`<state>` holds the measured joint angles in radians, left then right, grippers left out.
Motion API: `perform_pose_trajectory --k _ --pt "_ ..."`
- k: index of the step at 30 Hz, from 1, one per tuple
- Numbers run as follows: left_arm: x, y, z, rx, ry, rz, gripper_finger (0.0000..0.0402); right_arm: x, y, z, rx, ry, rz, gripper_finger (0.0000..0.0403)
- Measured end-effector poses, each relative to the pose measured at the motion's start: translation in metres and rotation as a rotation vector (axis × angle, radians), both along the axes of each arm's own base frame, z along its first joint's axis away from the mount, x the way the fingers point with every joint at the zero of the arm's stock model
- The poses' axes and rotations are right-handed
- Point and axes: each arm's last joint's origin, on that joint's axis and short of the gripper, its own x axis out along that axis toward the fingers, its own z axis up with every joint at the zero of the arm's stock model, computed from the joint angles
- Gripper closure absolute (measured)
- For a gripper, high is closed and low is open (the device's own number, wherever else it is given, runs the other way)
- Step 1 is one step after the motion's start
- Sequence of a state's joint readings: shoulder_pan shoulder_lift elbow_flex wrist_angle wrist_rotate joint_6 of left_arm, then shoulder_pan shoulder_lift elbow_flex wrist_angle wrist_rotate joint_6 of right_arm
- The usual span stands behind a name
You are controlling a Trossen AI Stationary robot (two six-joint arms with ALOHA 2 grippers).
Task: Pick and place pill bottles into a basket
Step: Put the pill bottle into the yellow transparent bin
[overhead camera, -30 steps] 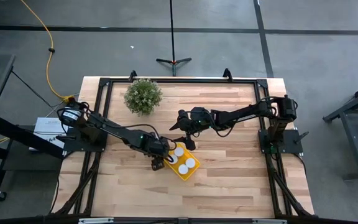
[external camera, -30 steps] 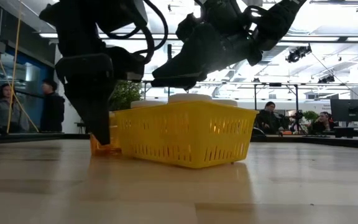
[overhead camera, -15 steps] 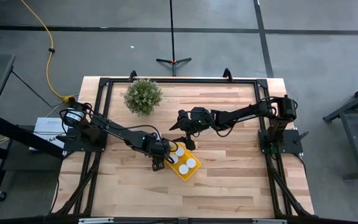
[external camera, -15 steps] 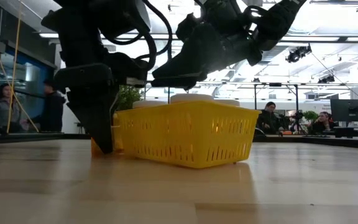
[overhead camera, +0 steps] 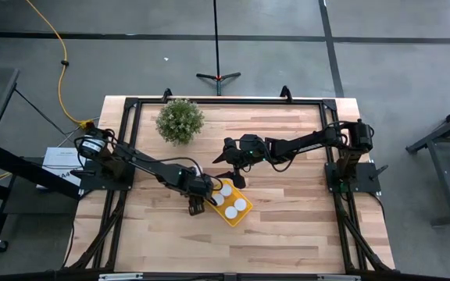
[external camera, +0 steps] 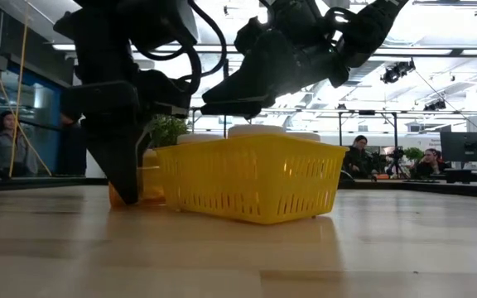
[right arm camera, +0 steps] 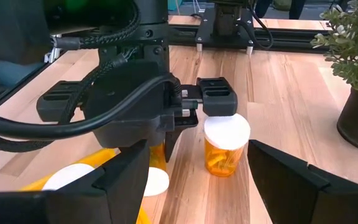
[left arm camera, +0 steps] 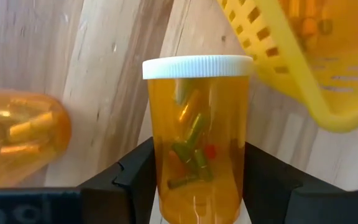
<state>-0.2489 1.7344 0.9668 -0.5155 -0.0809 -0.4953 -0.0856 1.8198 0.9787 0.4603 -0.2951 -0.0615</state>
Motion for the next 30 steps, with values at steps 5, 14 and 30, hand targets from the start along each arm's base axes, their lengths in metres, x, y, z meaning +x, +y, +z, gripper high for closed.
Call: perform_pose_trajectory --k 5,14,30 --pt "-0.003 0.000 0.003 -0.007 0.032 0.002 0.0175 0.000 0.000 0.000 0.005 0.001 -0.002 0.0141" --pt "-0.003 -0.003 0.020 -0.013 0.088 -0.009 0.0174 -0.002 0.000 0.009 0.010 -0.014 -0.004 0.0141" --pt "-0.026 -0.024 0.050 0.033 0.059 -0.020 0.0174 -0.013 -0.008 0.030 0.038 -0.007 -0.084 0.0141"
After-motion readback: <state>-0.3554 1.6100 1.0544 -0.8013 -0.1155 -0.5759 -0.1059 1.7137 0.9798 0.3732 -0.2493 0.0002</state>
